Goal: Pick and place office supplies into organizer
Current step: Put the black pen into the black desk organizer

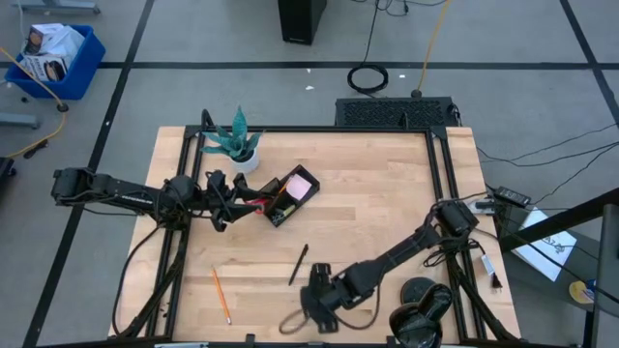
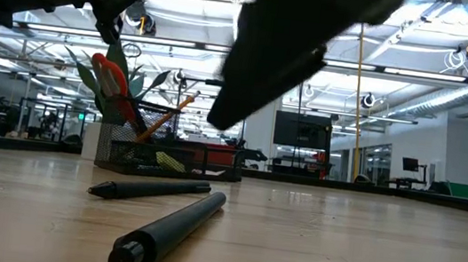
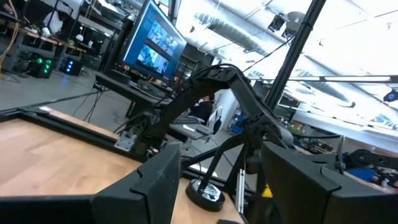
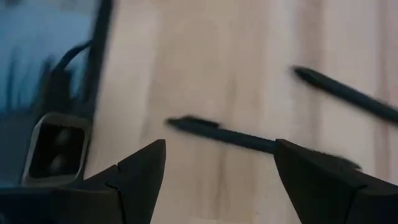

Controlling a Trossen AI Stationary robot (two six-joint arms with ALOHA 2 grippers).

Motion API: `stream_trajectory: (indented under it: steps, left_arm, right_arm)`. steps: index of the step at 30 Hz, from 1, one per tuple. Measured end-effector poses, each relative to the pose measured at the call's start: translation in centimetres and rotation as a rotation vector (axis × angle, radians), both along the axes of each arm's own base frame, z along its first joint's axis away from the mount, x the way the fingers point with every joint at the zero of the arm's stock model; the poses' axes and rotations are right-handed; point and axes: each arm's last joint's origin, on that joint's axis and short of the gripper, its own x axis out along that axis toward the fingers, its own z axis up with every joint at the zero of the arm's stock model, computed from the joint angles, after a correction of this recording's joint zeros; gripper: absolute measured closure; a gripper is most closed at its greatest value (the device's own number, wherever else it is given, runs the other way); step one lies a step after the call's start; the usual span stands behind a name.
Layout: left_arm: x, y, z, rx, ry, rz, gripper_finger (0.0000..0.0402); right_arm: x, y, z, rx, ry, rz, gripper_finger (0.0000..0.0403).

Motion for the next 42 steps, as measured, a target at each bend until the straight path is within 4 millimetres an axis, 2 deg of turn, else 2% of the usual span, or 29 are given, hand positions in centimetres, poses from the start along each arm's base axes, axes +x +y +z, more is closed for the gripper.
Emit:
stream_trajectory:
  steps: [6, 18, 23, 26, 29, 31, 37, 42]
  left_arm:
    - [0.0, 0.0, 0.0, 0.000, 0.004, 0.000, 0.0172]
    - [0.1, 0.0, -0.2, 0.001, 0.022, -0.004, 0.0172]
    - [0.2, -0.1, -0.6, -0.048, 0.073, -0.019, 0.0172]
    - [0.2, -0.1, -0.9, -0.061, 0.109, -0.026, 0.0172]
    - [0.2, -0.3, -1.0, -0.081, 0.123, -0.043, 0.0172]
    - [0.2, -0.5, -1.2, -0.081, 0.136, -0.051, 0.0172]
    - [0.2, -1.0, -1.2, -0.094, 0.146, -0.065, 0.0172]
    - [0.2, -1.4, -1.2, -0.100, 0.148, -0.083, 0.0172]
  right_arm:
    - [-0.6, 1.4, 0.2, -0.208, -0.105, 0.303, 0.0115]
    - [0.5, -1.0, 0.0, -0.356, -0.104, 0.485, 0.0115]
    - [0.6, -2.2, -1.2, -0.288, -0.072, 0.440, 0.0115]
    - [0.2, -2.7, -2.2, -0.257, -0.034, 0.594, 0.0115]
    - [-0.2, -3.3, -3.0, -0.304, -0.003, 0.708, 0.0115]
    - [0.0, -3.8, -3.0, -0.301, 0.003, 0.734, 0.0115]
    - [0.6, -5.2, -2.8, -0.164, -0.066, 0.962, 0.0115]
    - [1.6, -7.8, -2.7, -0.103, -0.118, 1.019, 0.0115]
